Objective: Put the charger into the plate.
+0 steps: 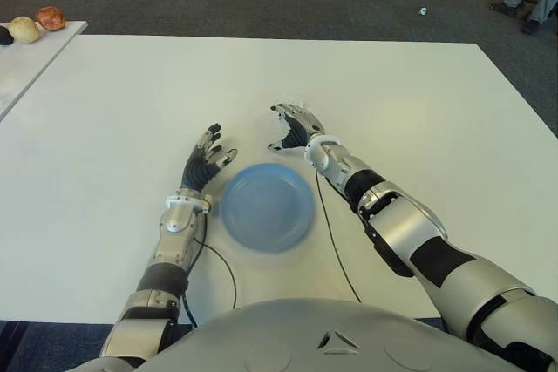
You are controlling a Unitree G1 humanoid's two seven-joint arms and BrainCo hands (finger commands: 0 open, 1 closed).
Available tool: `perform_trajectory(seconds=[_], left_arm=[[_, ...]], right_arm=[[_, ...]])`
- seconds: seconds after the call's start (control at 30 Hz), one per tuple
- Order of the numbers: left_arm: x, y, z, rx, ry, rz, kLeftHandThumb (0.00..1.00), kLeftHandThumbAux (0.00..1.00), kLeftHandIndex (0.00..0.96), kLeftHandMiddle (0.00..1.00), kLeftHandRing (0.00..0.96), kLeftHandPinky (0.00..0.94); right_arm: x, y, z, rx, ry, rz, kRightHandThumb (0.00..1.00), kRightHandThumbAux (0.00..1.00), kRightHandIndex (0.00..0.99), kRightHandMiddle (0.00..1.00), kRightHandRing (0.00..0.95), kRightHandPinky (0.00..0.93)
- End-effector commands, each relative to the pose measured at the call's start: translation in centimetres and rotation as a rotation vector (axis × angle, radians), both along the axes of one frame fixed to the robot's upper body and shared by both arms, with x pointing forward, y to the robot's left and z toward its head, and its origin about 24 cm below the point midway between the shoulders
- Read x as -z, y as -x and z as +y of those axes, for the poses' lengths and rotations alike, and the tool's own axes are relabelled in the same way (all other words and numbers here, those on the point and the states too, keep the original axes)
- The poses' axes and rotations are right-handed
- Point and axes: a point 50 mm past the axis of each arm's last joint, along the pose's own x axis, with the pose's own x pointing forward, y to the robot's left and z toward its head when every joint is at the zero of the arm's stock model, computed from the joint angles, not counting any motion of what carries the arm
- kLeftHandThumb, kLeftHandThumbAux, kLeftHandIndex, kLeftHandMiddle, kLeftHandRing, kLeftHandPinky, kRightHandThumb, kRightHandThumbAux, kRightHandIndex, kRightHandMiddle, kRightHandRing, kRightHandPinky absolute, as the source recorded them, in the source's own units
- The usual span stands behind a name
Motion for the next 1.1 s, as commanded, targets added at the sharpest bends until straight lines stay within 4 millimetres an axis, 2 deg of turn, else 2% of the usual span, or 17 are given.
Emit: perform_trajectory(seconds=[0.03,0.77,1.1], left_arm=[[2.9,2.9,0.6,-0.024,0.022,0.167,0.000,0.640,0.000,0.041,0.040,0.056],[2.5,3.1,1.5,-0.023,0.014,0.168,0.000,0.676,0.000,0.038,0.037,0.053],[2.3,2.9,2.1,-0.034,0.019,0.176,0.000,0.681,0.000,0.046,0.042,0.056]], right_arm=[[2.1,1.0,-1.0,0.044,0.021,0.118,0.000,0.682,0.000,0.000,0.000,0.000],[2.4,1.2,-1.1,0.104,-0.026,0.141,0.000,0.607,0.000,0.030,0.005,0.000],[2.8,1.4,-1.2,0.163,-0.066,0.170,0.000,0.562,0.000,0.031,0.022,0.049]])
